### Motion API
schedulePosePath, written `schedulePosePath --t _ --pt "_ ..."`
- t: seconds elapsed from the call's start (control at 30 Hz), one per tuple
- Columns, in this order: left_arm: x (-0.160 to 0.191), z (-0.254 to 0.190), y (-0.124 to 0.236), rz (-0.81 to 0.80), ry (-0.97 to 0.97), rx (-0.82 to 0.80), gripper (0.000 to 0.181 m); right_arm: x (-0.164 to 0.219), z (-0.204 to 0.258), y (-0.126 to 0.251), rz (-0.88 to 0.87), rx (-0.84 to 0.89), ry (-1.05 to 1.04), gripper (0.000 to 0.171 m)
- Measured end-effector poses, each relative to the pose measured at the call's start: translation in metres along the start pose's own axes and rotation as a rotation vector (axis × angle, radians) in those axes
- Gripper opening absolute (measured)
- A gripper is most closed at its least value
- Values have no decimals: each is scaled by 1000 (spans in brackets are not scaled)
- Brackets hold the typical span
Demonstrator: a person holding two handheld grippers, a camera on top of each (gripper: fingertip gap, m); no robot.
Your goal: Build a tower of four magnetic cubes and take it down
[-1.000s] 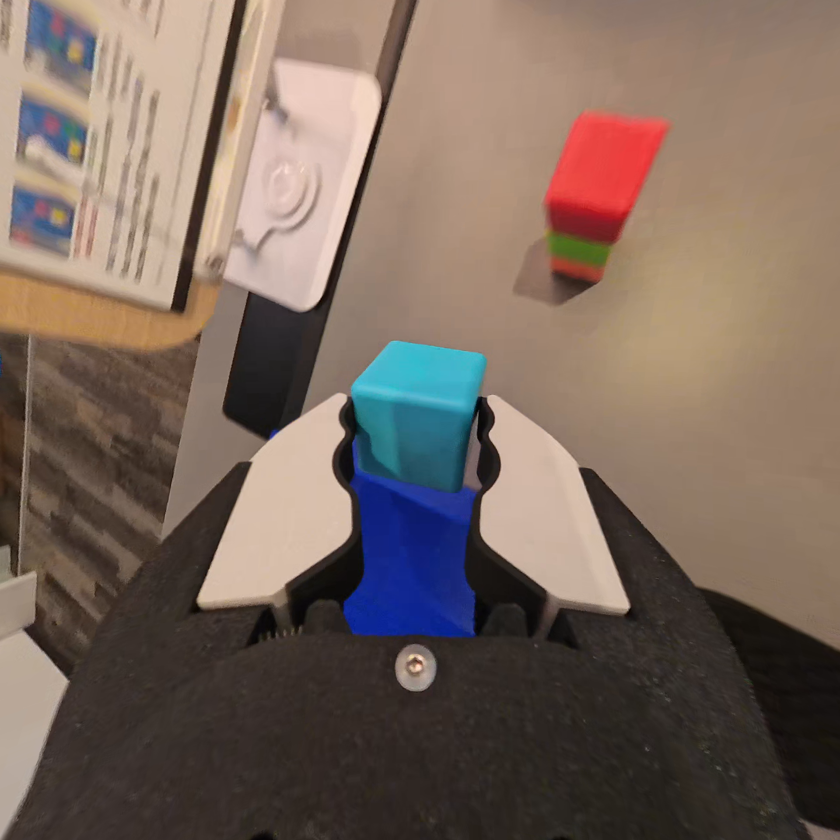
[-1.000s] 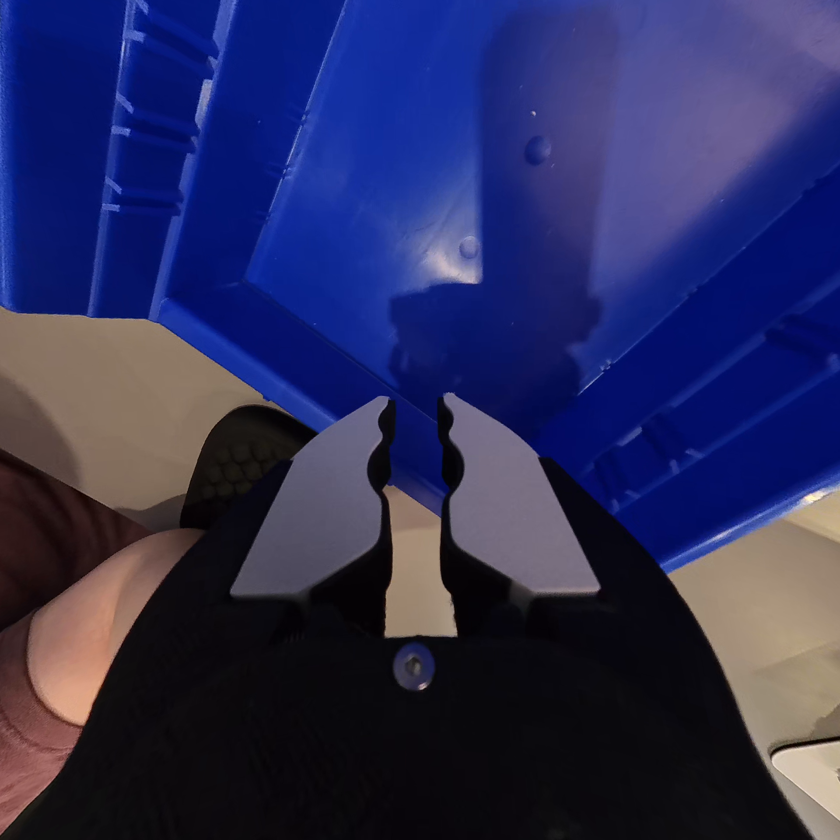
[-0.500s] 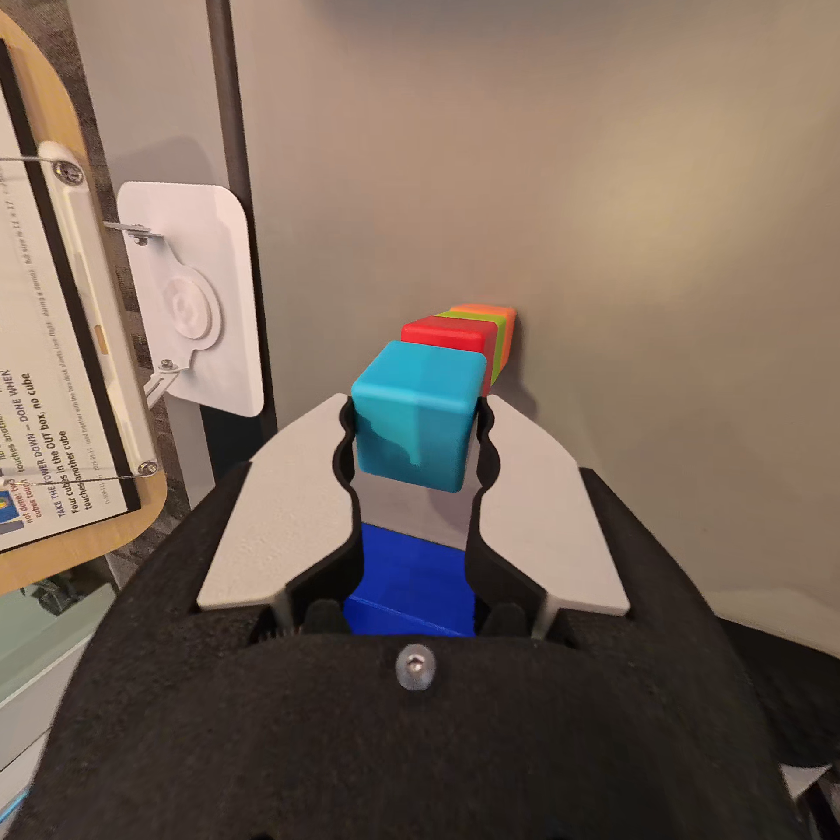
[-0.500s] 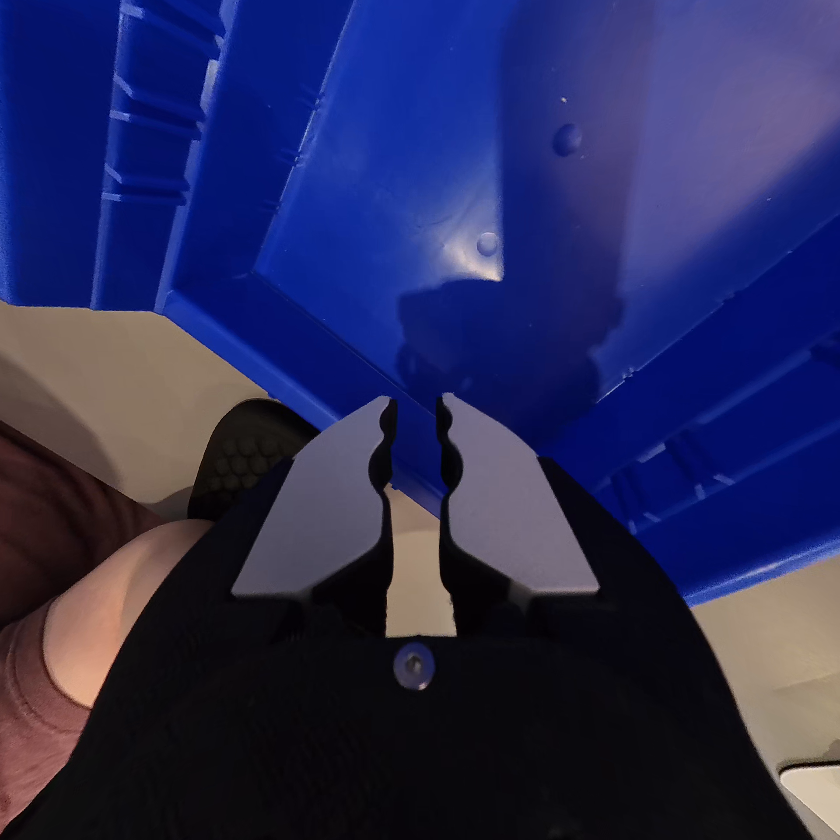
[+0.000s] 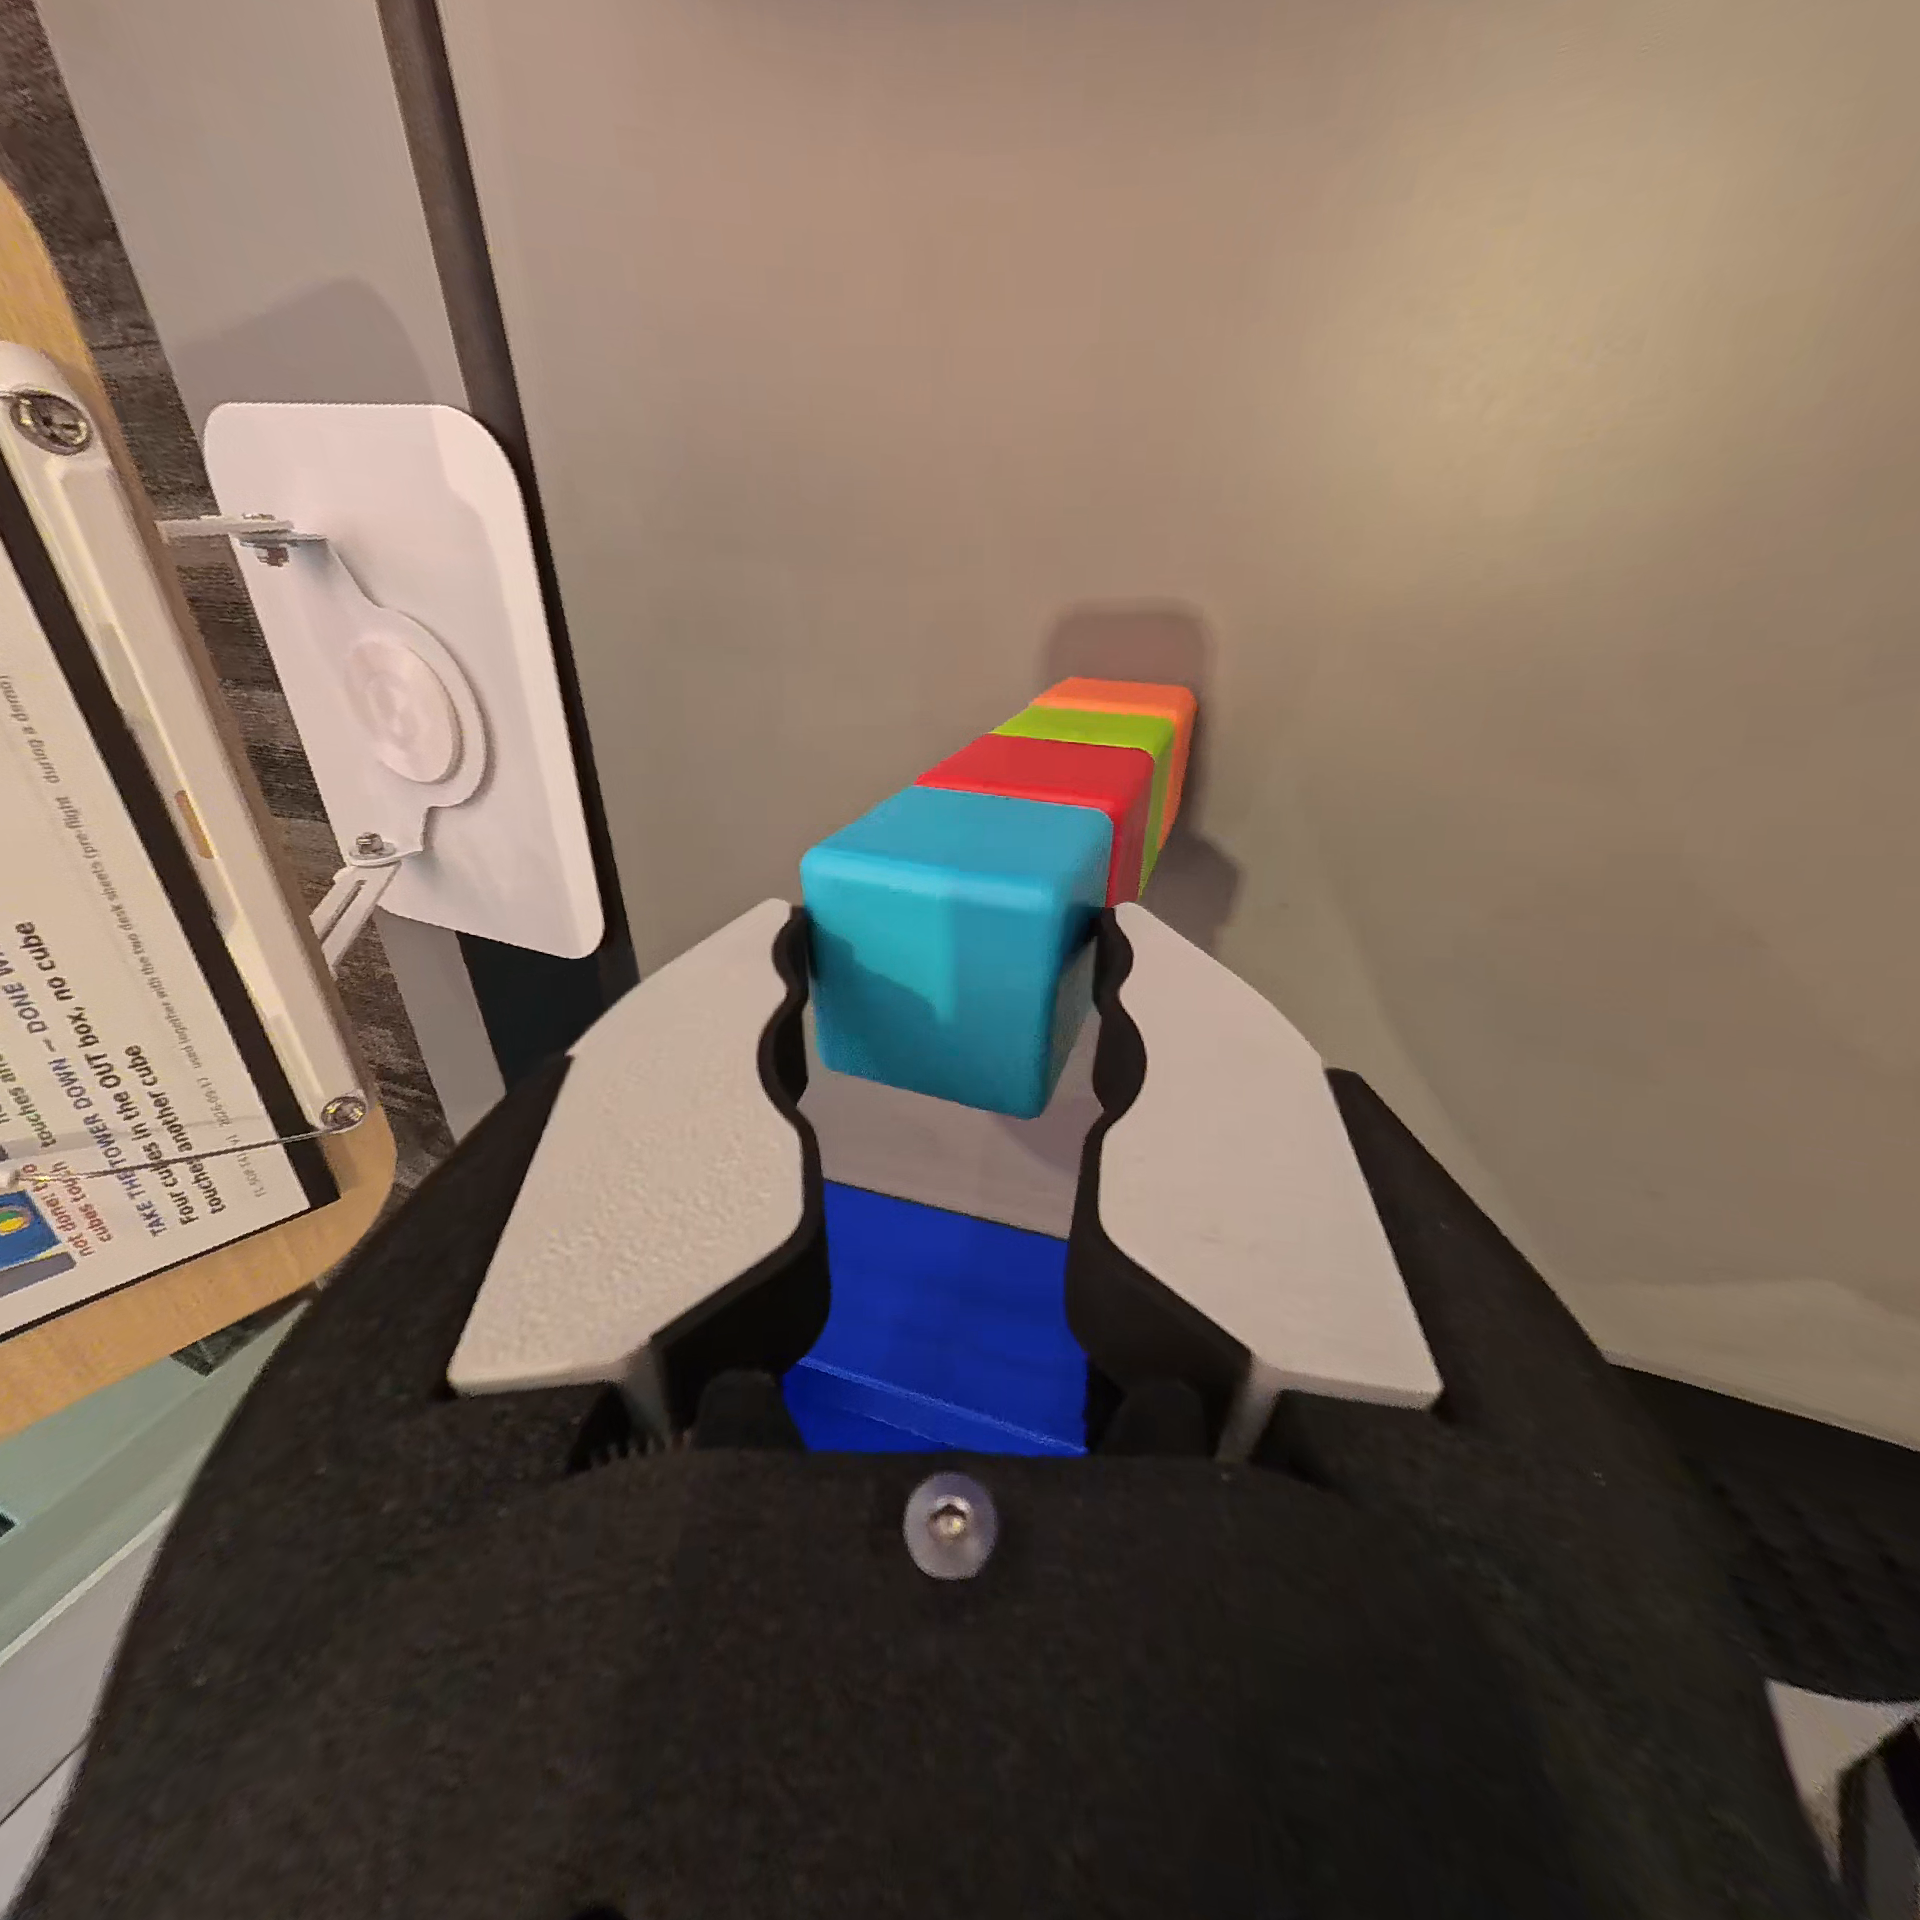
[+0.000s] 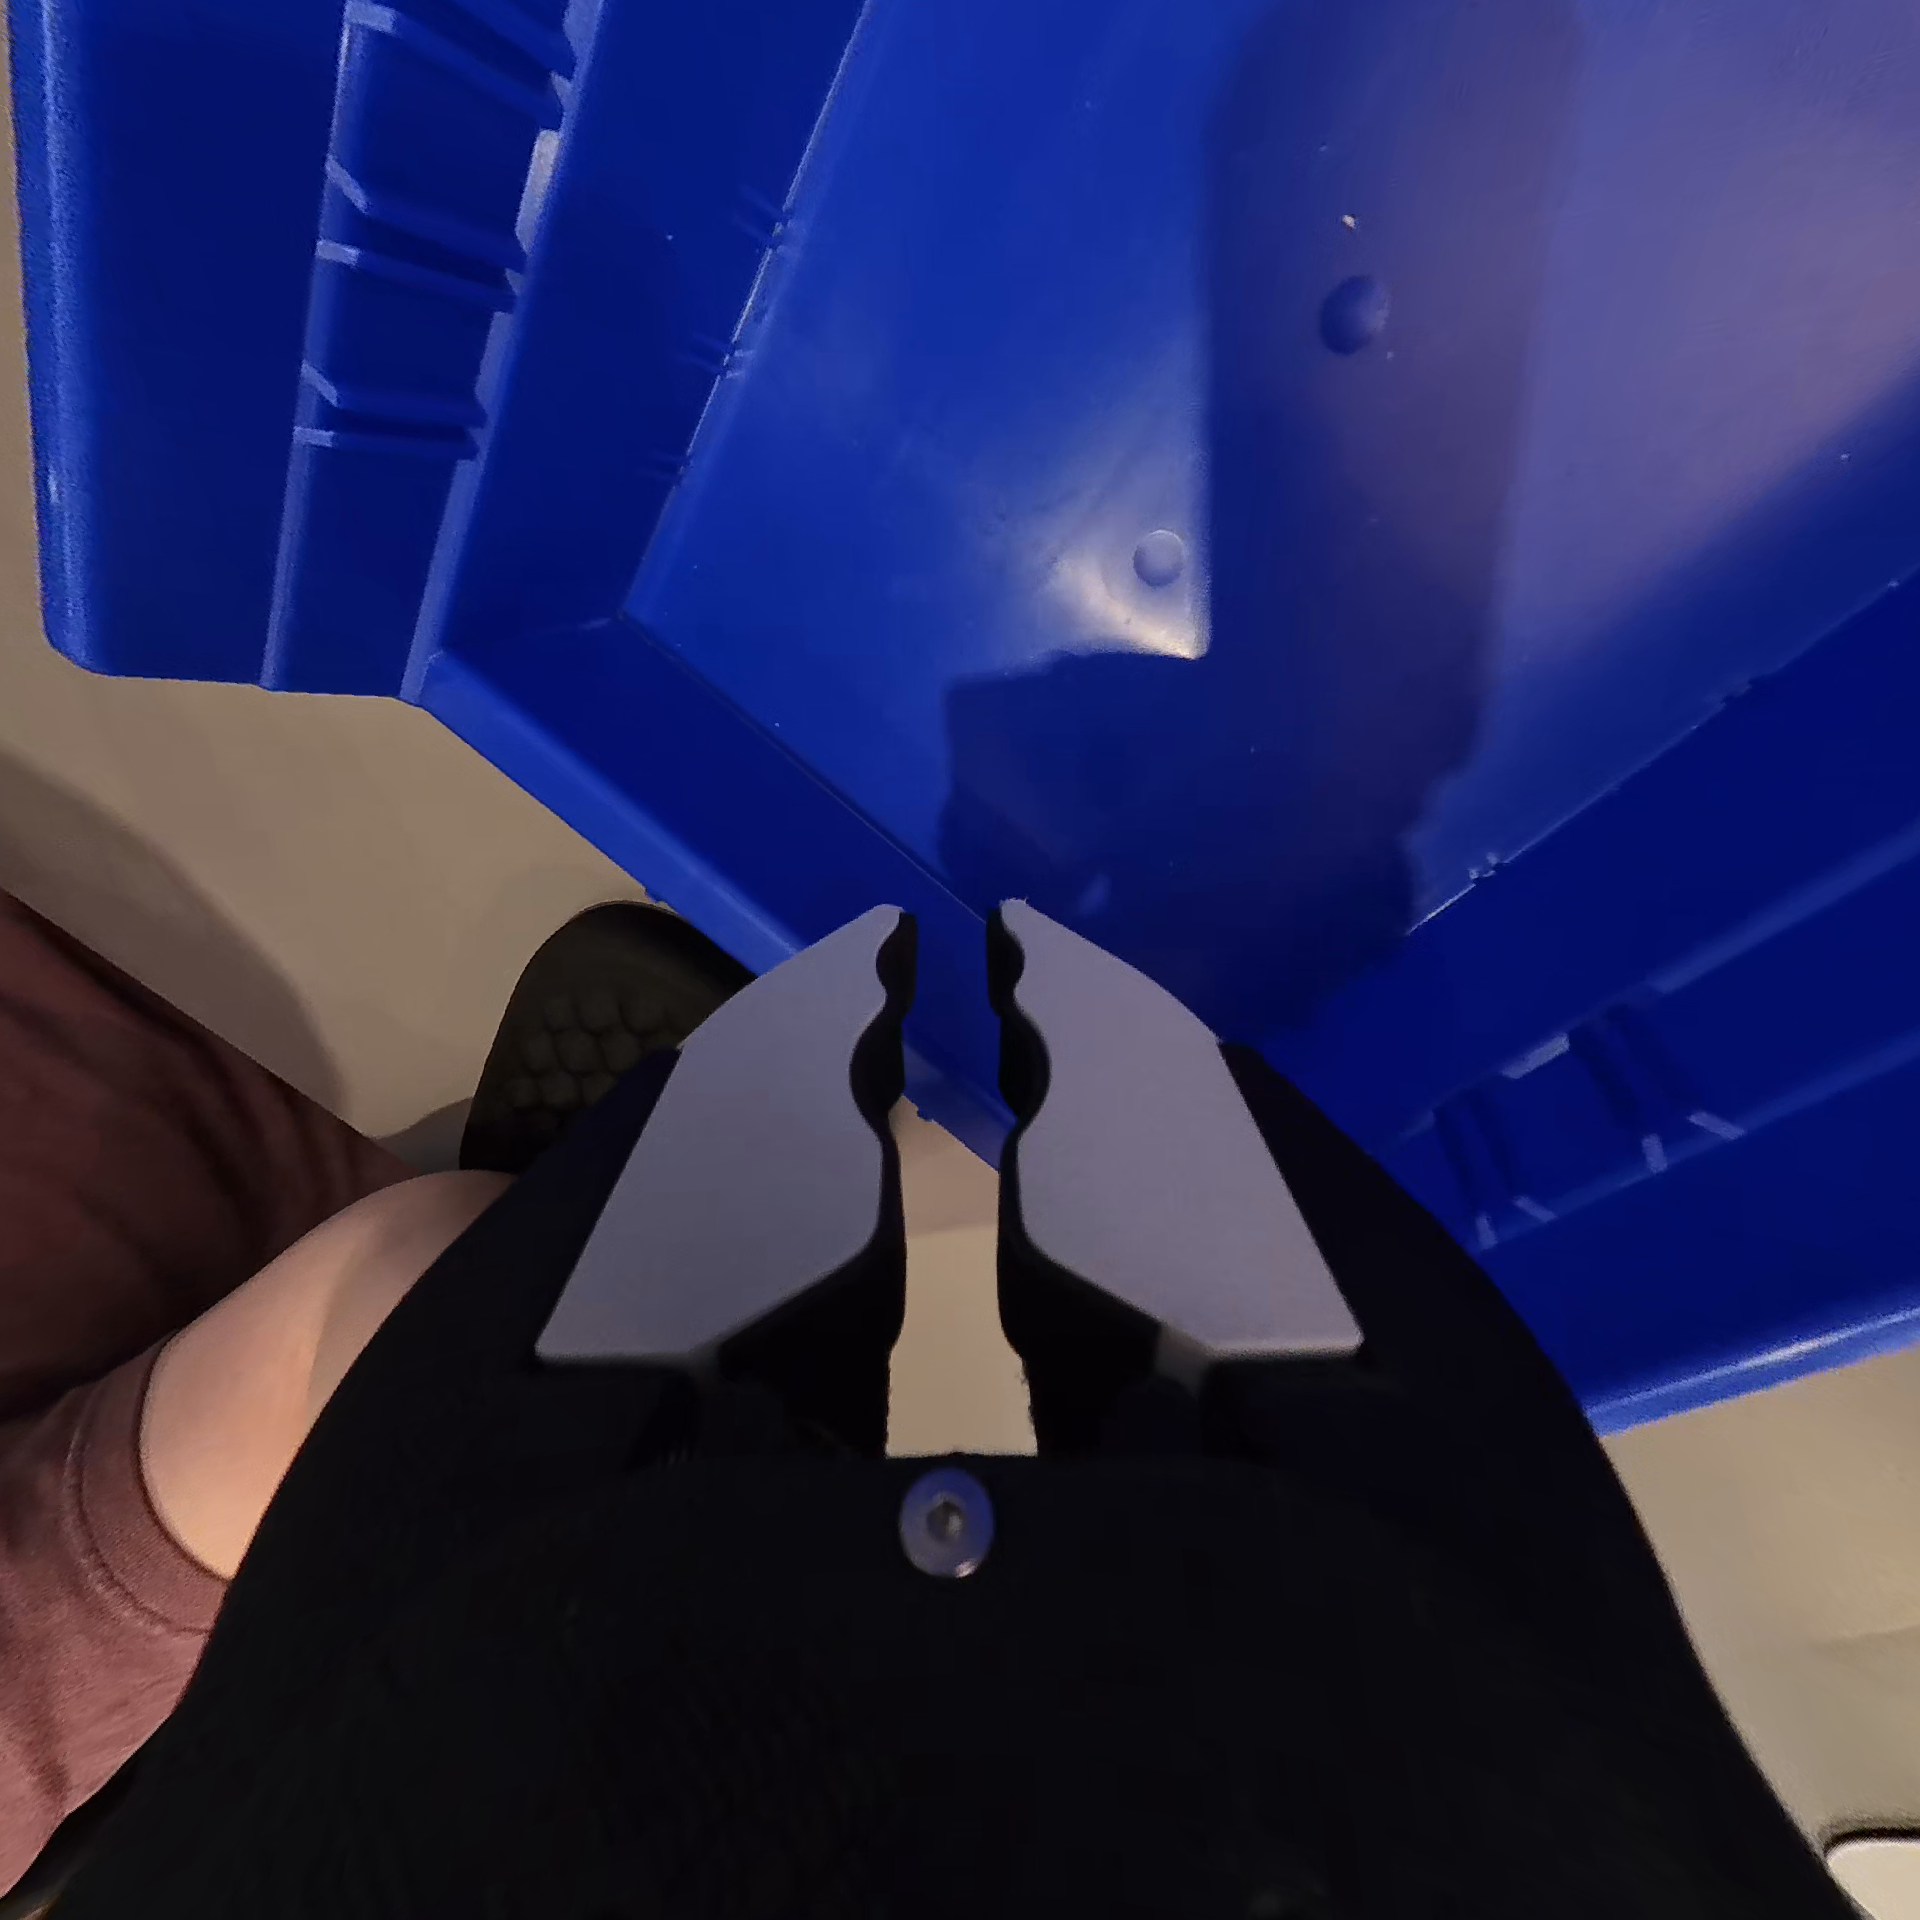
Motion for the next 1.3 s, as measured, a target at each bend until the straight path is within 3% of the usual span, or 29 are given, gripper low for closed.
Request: schedulePosePath --t 0.17,0.43,0.57,0.73,0.83,0.93,1.03,1.13,1.3 --pt "-2 5 10 -120 57 -37 74 -1 1 3 -20 0 4 14" --pt "1 12 69 -955 549 -241 79 -19 11 34 -192 47 77 14" --pt "12 -1 69 -1194 629 -322 78 -42 26 58 -343 83 178 14" --pt "19 1 47 -1132 620 -350 87 -94 64 95 -636 75 364 14" --pt "12 15 61 -1171 613 -305 86 -130 101 121 -855 14 463 22" --pt "5 19 76 -1220 625 -181 89 -158 155 151 -1122 -166 553 28" --pt "8 9 64 -1192 634 -94 95 -169 202 169 -1333 -389 616 36" --pt "14 -4 33 -1088 609 -80 99 -180 222 164 -1415 -473 617 36" --pt "21 -17 -4 -990 550 -134 104 -196 243 129 -1374 -517 618 36"
Point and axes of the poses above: each gripper's, where its closed fingertips meet, y back along the fingers, x out of its underside, z = x × y across the jaws, the point moved 1 cm from there along y, back along the fingers, and after that the axes turned 12 degrees about -z, right-handed, at the moved point
